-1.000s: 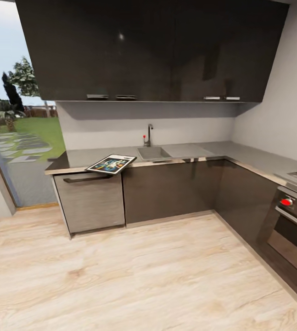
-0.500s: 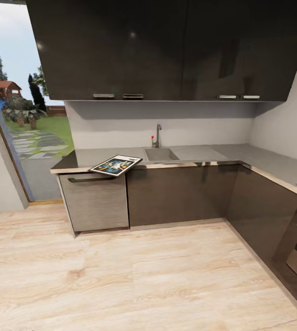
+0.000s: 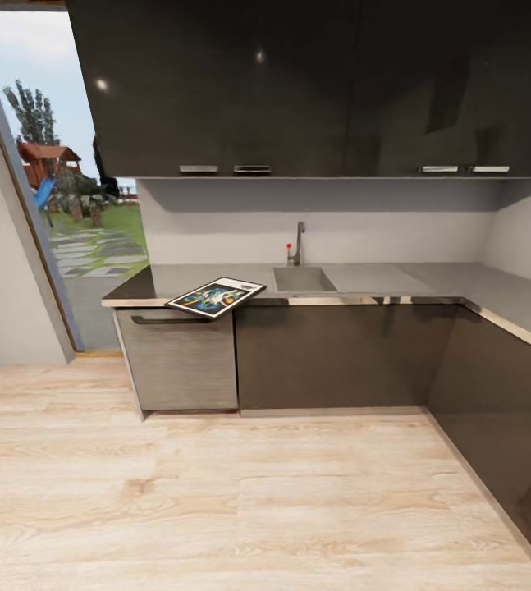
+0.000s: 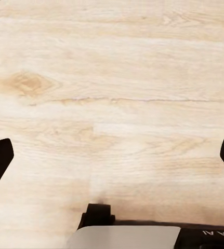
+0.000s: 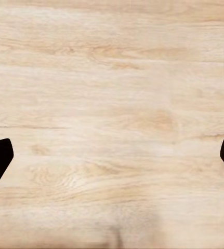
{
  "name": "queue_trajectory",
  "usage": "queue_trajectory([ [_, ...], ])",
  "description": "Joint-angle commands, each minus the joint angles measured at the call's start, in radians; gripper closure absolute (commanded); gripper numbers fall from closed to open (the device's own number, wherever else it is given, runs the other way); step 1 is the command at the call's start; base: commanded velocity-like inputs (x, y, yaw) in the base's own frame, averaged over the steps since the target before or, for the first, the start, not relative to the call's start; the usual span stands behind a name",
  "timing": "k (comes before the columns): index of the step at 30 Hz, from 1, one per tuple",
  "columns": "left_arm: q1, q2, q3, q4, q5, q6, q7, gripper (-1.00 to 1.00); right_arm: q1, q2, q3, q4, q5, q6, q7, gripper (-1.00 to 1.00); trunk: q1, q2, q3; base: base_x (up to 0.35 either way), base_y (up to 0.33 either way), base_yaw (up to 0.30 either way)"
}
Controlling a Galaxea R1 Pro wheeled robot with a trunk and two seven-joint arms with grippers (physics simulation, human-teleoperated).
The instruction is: Pick up the poster from the kitchen countertop and hang it on one of the wall nails in the kitchen.
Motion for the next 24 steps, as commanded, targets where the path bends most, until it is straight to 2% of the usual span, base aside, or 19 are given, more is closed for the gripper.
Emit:
queue_trajectory([
  [1, 0.000, -0.007, 0.006, -0.007, 0.000, 0.000, 0.000, -1.00, -0.004, -0.006, -0.006, 0.007, -0.001, -0.009, 0.006, -1.00, 0.000, 0.000, -0.001, 0.000, 0.000, 0.000],
  [4, 0.000, -0.007, 0.005, -0.016, 0.000, 0.000, 0.000, -1.00, -0.003, -0.010, -0.013, 0.023, -0.016, -0.021, 0.008, -1.00, 0.000, 0.000, -0.001, 0.000, 0.000, 0.000],
  [11, 0.000, -0.007, 0.005, -0.016, 0.000, 0.000, 0.000, -1.00, -0.003, -0.010, -0.013, 0.063, -0.016, -0.021, 0.008, -1.00, 0.000, 0.000, -0.001, 0.000, 0.000, 0.000],
  [24, 0.000, -0.007, 0.005, -0.016, 0.000, 0.000, 0.000, -1.00, -0.003, -0.010, -0.013, 0.064, -0.016, -0.021, 0.008, -1.00, 0.000, 0.000, -0.001, 0.000, 0.000, 0.000],
])
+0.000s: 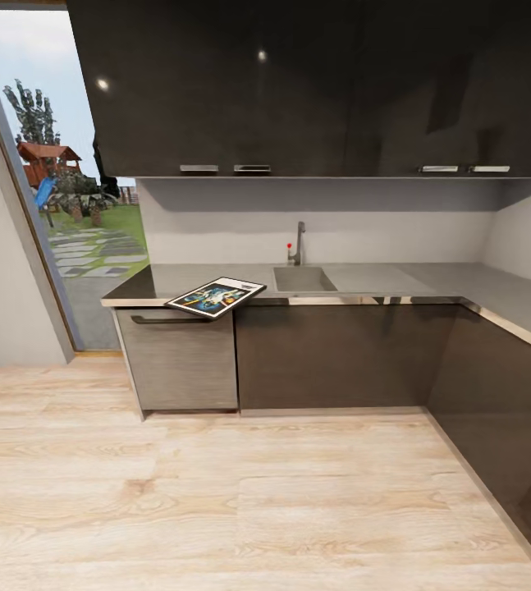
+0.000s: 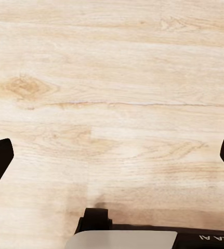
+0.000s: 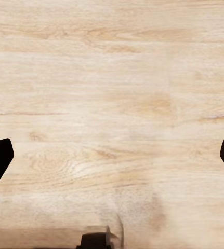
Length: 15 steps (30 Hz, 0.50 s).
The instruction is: Pick up the poster from the kitchen countertop and hang it on one of the wall nails in the kitchen.
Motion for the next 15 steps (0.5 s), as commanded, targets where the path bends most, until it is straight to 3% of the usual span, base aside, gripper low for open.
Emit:
queue_trajectory([
  [1, 0.000, -0.001, 0.002, -0.001, 0.000, -0.001, 0.000, -1.00, 0.001, -0.001, -0.003, 0.005, -0.003, -0.008, 0.001, -1.00, 0.000, 0.000, -0.001, 0.000, 0.000, 0.000],
  [7, 0.001, -0.001, 0.000, 0.007, 0.000, -0.035, 0.000, -1.00, 0.003, -0.006, 0.006, -0.013, 0.000, -0.008, -0.017, -1.00, 0.000, 0.000, -0.001, 0.038, 0.000, 0.000],
  [15, 0.002, -0.001, 0.000, 0.008, 0.000, -0.067, 0.000, -1.00, 0.003, -0.007, 0.007, -0.016, 0.001, -0.008, -0.021, -1.00, 0.000, 0.000, -0.001, 0.275, 0.000, 0.000],
])
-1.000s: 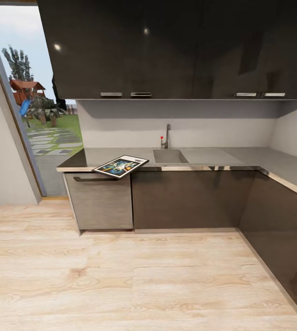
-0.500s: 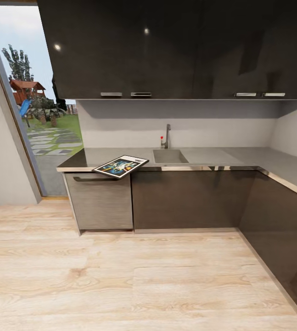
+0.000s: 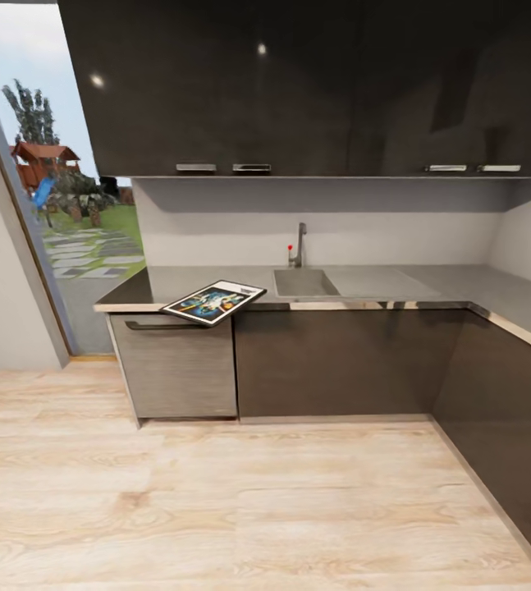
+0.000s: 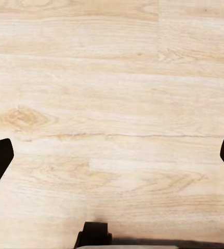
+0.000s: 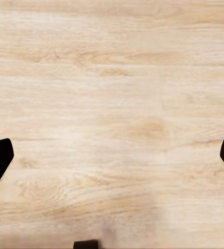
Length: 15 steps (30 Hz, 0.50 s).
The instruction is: Pick up the poster from the kitchen countertop and hang it on one of the wall nails in the kitchen.
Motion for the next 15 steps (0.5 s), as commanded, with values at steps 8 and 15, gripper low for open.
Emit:
queue_trajectory([
  [8, 0.000, -0.001, 0.004, -0.001, 0.001, -0.002, 0.000, -1.00, -0.001, 0.000, 0.000, 0.002, 0.003, -0.003, -0.002, -1.00, 0.001, 0.000, -0.001, 0.304, 0.000, 0.000],
  [15, 0.000, 0.000, 0.004, -0.001, 0.001, -0.002, 0.000, -1.00, -0.001, 0.000, 0.000, 0.002, 0.003, -0.003, -0.002, -1.00, 0.001, 0.000, -0.001, 0.079, 0.000, 0.000],
])
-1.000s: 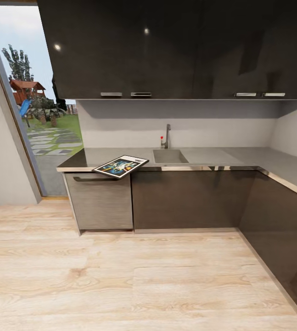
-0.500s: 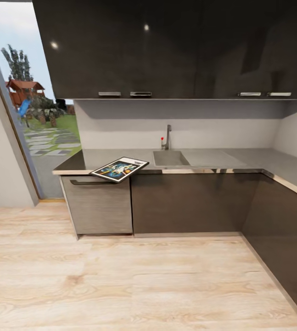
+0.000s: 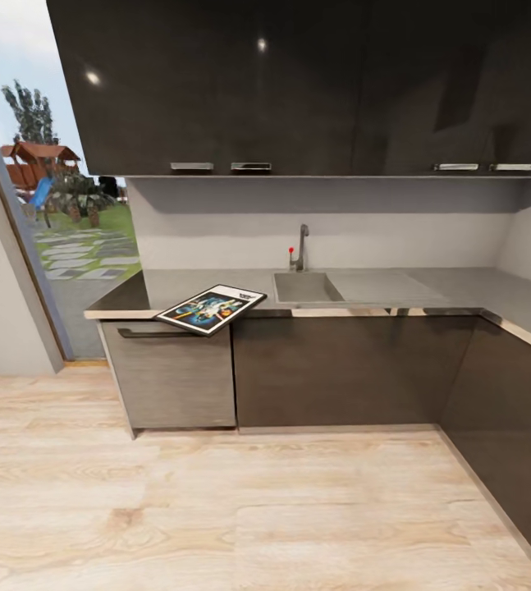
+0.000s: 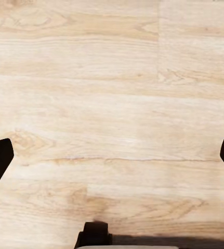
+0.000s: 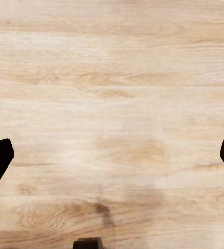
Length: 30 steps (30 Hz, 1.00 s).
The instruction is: Pick up the poster from the kitchen countertop and hang it on one of the wall nails in the kitchen.
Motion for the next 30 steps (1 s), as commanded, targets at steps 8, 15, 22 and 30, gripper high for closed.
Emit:
queue_trajectory([
  [8, 0.000, -0.001, 0.003, -0.001, 0.000, -0.001, 0.001, -1.00, -0.001, 0.000, 0.001, 0.002, 0.003, -0.003, -0.001, -1.00, 0.000, 0.000, -0.001, 0.192, -0.044, 0.000],
  [15, 0.000, -0.001, 0.003, -0.001, 0.000, -0.001, 0.001, -1.00, -0.001, 0.000, 0.001, 0.002, 0.003, -0.003, -0.001, -1.00, 0.000, 0.000, -0.001, 0.177, -0.053, 0.000],
  [22, 0.000, -0.001, 0.003, -0.001, 0.000, -0.001, 0.001, -1.00, -0.001, 0.000, 0.001, 0.002, 0.004, -0.003, -0.001, -1.00, 0.000, 0.000, -0.001, 0.018, -0.005, 0.000],
  [30, 0.000, -0.001, 0.003, -0.001, 0.000, -0.001, 0.001, -1.00, -0.001, 0.001, 0.001, 0.005, 0.004, -0.003, -0.001, -1.00, 0.000, 0.000, -0.001, 0.207, 0.000, 0.000],
])
